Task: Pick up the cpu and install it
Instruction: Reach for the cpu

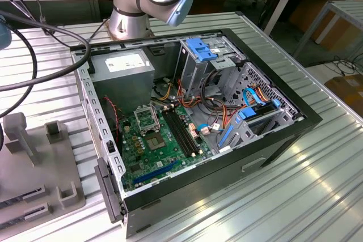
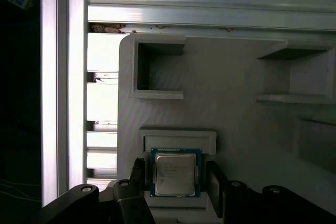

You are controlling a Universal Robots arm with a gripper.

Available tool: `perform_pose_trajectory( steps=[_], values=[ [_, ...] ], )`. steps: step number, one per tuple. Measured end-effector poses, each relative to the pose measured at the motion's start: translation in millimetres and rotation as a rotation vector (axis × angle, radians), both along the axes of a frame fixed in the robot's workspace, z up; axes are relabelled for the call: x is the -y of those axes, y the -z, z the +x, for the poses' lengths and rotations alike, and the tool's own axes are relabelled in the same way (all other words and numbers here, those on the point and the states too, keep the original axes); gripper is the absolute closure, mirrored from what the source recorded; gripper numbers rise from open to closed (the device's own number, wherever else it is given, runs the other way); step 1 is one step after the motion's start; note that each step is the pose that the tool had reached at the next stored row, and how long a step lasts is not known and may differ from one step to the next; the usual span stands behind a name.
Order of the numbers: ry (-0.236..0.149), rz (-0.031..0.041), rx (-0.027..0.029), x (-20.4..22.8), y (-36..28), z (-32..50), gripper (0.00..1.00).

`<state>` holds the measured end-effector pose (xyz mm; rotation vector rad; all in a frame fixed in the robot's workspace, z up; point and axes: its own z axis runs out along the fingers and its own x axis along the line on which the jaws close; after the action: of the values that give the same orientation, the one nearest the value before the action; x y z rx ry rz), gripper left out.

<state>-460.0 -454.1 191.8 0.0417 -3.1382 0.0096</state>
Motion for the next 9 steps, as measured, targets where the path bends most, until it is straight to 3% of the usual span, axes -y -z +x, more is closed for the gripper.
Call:
perform_pose_trajectory(
  steps=[4, 6, 9],
  values=[
    [0.0, 0.0001, 0.0001, 0.0, 0.0, 0.0, 0.42],
    [0.0, 0.0, 0.0001, 0.0, 0.0, 0.0, 0.5],
    [0.0, 0.0001, 0.0, 0.0, 0.0, 0.0, 0.5]
  ],
)
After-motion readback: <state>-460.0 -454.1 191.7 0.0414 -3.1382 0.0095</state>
